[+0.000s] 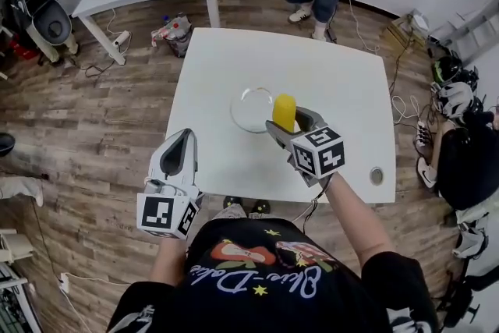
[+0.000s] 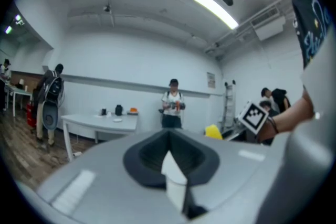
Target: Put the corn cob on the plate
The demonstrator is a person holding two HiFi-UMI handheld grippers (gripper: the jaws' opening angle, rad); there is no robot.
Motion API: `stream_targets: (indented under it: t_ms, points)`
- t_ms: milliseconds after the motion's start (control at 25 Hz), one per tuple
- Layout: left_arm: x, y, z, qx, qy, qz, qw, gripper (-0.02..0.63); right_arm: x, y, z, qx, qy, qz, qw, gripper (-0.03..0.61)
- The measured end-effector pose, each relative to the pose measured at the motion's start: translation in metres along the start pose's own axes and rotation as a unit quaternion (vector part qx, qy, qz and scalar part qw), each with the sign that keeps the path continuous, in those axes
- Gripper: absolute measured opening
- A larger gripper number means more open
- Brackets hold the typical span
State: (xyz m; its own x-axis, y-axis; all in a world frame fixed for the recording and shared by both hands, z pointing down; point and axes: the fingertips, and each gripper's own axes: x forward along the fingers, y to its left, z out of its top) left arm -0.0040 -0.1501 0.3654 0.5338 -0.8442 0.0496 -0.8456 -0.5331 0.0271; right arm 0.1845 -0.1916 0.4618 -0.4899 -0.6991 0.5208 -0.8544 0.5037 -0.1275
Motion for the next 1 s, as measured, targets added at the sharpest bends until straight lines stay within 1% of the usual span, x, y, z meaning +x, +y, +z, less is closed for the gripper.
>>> stream_targets:
  t_ms: [80,280,480,680,840,1000]
  points:
    - [0.0,0.008,0.004,0.004,-0.002,0.01,0.9999,-0.009,0.018,-0.005,-0.004,-0.007,0.023,0.003,1.0,0.272]
    - [0.0,0.033,0.003,-0.003,0.0,0.035,0.9994,-0.009,0.062,-0.019,-0.012,-0.018,0.088,0.01,0.996,0.272]
    - [-0.007,0.044,-0.003,-0.015,-0.003,0.056,0.9983,-0.009,0.093,-0.024,-0.023,-0.034,0.153,0.026,0.987,0.272]
    - [-0.012,0.057,-0.003,-0.024,-0.009,0.075,0.9969,-0.009,0.114,-0.027,-0.035,-0.04,0.213,0.038,0.975,0.272]
    - [-0.015,0.067,-0.005,-0.029,-0.011,0.087,0.9957,-0.009,0.127,-0.029,-0.042,-0.046,0.244,0.039,0.968,0.272]
    - [-0.012,0.073,-0.007,-0.031,-0.007,0.087,0.9957,-0.009,0.142,-0.03,-0.044,-0.043,0.263,0.038,0.963,0.272]
